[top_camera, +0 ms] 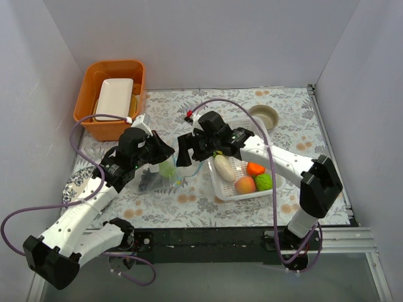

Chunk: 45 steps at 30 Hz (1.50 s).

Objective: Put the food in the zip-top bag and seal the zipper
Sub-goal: Place the fake fruit in the zipper food storage bag, then pick up the fake vegetable from the bin.

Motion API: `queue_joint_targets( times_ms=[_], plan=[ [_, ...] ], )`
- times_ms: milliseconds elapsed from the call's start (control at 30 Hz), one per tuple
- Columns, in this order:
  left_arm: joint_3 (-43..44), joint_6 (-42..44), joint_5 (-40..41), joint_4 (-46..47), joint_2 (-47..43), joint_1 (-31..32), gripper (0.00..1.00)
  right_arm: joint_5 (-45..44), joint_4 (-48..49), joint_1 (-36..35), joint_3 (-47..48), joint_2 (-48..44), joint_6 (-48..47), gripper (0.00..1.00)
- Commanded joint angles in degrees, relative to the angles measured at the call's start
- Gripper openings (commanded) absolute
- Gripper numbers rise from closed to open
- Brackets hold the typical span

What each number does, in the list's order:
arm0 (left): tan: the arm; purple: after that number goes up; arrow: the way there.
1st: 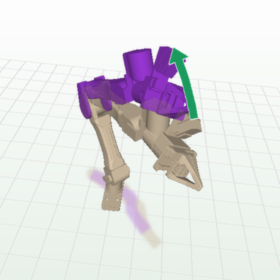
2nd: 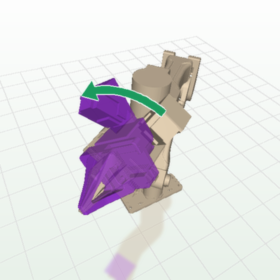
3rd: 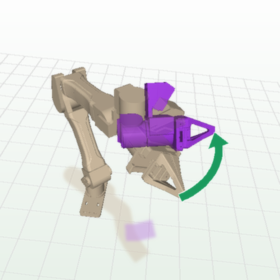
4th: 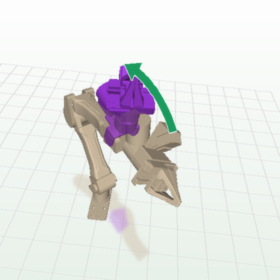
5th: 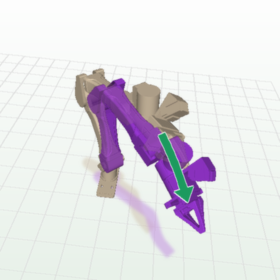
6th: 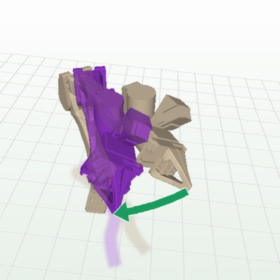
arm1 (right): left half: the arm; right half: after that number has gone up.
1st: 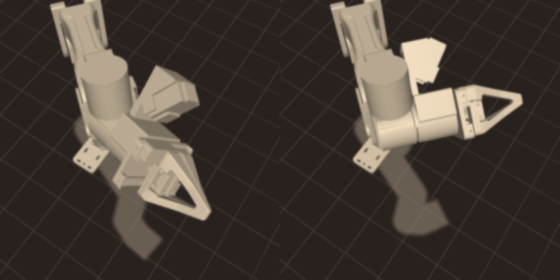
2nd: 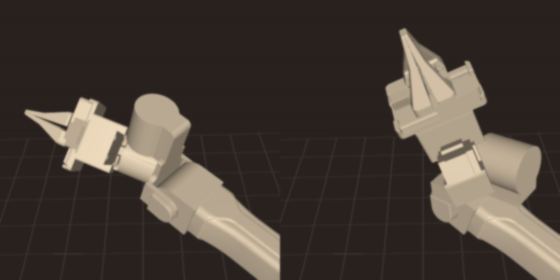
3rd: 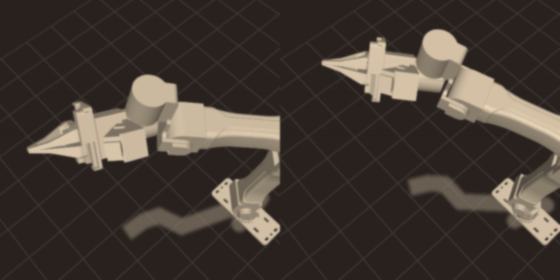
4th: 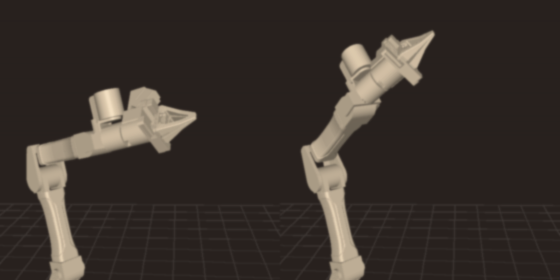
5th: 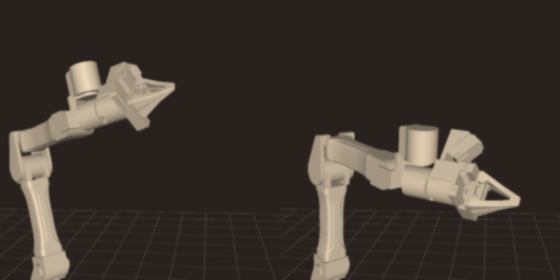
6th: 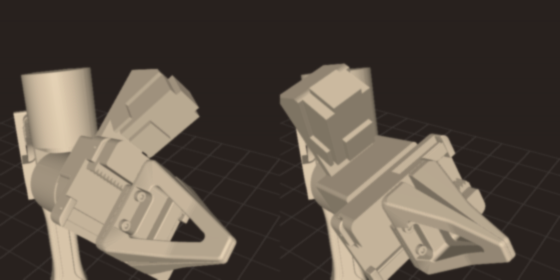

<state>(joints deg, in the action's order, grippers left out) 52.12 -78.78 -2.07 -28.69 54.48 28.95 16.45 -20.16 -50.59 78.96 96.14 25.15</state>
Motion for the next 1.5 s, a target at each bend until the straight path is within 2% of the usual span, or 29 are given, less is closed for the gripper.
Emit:
queue_joint_targets(
  times_ms=[0, 133, 267, 367, 500, 633, 800, 1033, 1133, 1233, 1367, 1467],
  plan=[
    [1.1, -0.3, 1.4, -1.1, -2.4, -0.3, 0.0, -10.4, -2.5, 2.8, -0.6, -6.9, 0.1, 0.94],
    [1.0, -0.2, 1.4, -1.1, -2.4, -0.3, 0.0, -16.2, -7.8, 9.1, -5.3, -10.9, 3.4, 0.95],
    [1.0, -0.2, 1.4, -1.1, -2.4, -0.3, 0.0, -15.9, -8.1, 16.2, -11.0, -13.8, 3.5, 0.96],
    [0.7, -0.4, 1.4, -0.8, -2.3, -0.3, 0.0, -11.0, -9.3, 18.3, -12.5, -13.1, -0.6, 0.95],
    [0.4, -0.5, 1.3, -0.5, -1.7, -0.3, 0.0, -6.0, -11.0, 18.3, -13.5, -9.5, -6.8, 0.93],
    [0.2, -0.4, 0.9, -0.4, -1.5, -0.3, 0.0, -1.4, -7.9, 18.2, -17.1, -7.4, -7.7, 0.88],
    [0.1, -0.4, 1.0, -0.5, -1.6, -0.2, 0.0, -2.9, -6.4, 18.4, -19.5, -5.3, -7.4, 0.85],
    [-0.2, -0.3, 0.4, -0.1, -0.6, -0.3, 0.0, -0.6, -4.0, 18.3, -21.1, -2.0, -7.7, 0.81],
    [-0.2, -0.3, 0.4, -0.1, -0.5, -0.3, 0.0, 0.0, -3.3, 18.2, -21.0, -1.4, -7.6, 0.68],
    [-0.3, -0.3, 0.6, -0.1, -0.8, -0.3, 0.0, -0.5, -2.9, 18.2, -20.9, -1.6, -6.5, 0.45],
    [0.4, 0.1, 1.1, -1.1, -1.2, -0.3, 0.0, 0.3, -2.3, 18.2, -20.2, -2.5, -5.3, 0.31],
    [0.3, 0.4, 1.4, -1.4, -1.4, -0.3, 0.0, 0.8, -2.3, 18.2, -19.5, -4.3, -4.7, 0.28]
  ],
)
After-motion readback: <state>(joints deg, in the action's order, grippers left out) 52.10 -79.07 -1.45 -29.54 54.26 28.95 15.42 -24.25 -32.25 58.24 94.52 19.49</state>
